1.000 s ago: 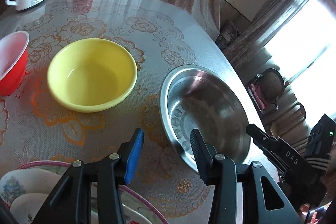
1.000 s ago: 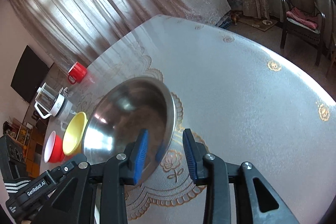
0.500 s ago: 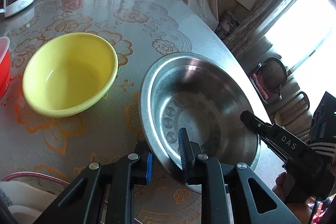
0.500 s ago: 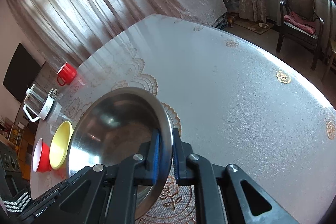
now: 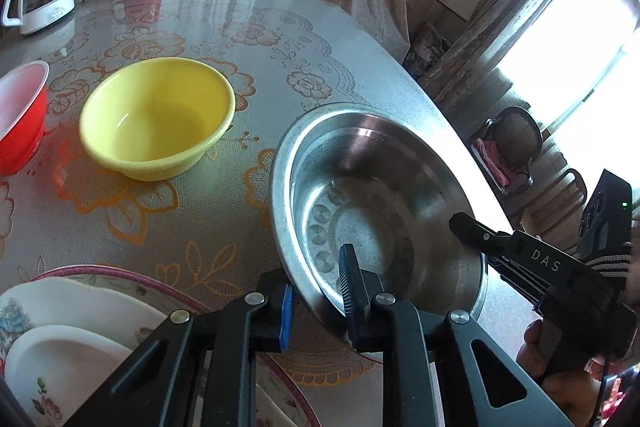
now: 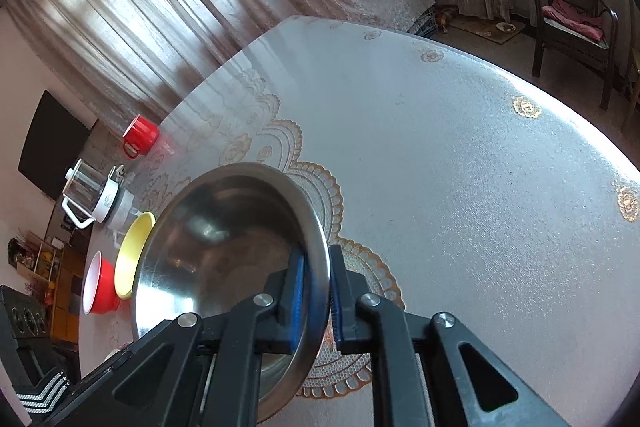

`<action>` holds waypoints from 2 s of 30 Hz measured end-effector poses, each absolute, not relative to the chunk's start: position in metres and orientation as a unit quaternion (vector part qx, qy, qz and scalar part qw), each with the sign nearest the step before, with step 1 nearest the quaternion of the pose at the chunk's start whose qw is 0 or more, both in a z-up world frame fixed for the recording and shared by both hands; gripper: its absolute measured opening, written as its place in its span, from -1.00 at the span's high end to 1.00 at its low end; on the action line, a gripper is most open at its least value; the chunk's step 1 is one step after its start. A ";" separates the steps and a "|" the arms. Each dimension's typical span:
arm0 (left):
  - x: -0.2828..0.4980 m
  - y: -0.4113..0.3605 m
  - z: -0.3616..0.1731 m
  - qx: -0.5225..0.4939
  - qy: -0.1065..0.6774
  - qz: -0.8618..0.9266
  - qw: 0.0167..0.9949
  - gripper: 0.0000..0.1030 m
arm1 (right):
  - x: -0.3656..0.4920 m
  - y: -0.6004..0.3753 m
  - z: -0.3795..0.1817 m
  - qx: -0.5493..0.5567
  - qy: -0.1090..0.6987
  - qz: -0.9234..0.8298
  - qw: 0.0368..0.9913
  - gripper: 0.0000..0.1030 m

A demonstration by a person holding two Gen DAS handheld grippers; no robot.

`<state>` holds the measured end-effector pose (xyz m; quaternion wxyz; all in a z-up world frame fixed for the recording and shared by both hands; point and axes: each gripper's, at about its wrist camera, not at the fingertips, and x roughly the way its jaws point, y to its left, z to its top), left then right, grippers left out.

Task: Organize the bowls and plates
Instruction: 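Lift and carry the steel bowl toward the plate stack, then lower the steel bowl onto the rose-print plate on the stack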

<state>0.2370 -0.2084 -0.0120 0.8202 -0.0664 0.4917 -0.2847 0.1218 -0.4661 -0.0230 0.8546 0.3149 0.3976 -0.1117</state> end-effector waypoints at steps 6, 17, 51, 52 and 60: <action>0.227 -0.194 -0.011 -0.074 0.491 -0.286 0.820 0.61 | 0.111 -0.462 -0.024 0.339 0.398 -0.097 0.847 0.79; 0.226 -0.186 -0.013 -0.083 0.496 -0.287 0.816 0.64 | 0.098 -0.453 -0.030 0.354 0.410 -0.083 0.837 0.75; 0.181 -0.135 0.029 -0.110 0.432 -0.315 0.838 0.65 | 0.042 -0.421 0.012 0.347 0.364 -0.047 0.863 0.76; 0.180 -0.129 0.030 -0.112 0.429 -0.314 0.840 0.65 | 0.042 -0.418 0.014 0.346 0.363 -0.043 0.864 0.76; 0.165 -0.082 0.036 -0.139 0.420 -0.297 0.846 0.66 | 0.042 -0.382 0.025 0.325 0.366 -0.002 0.872 0.75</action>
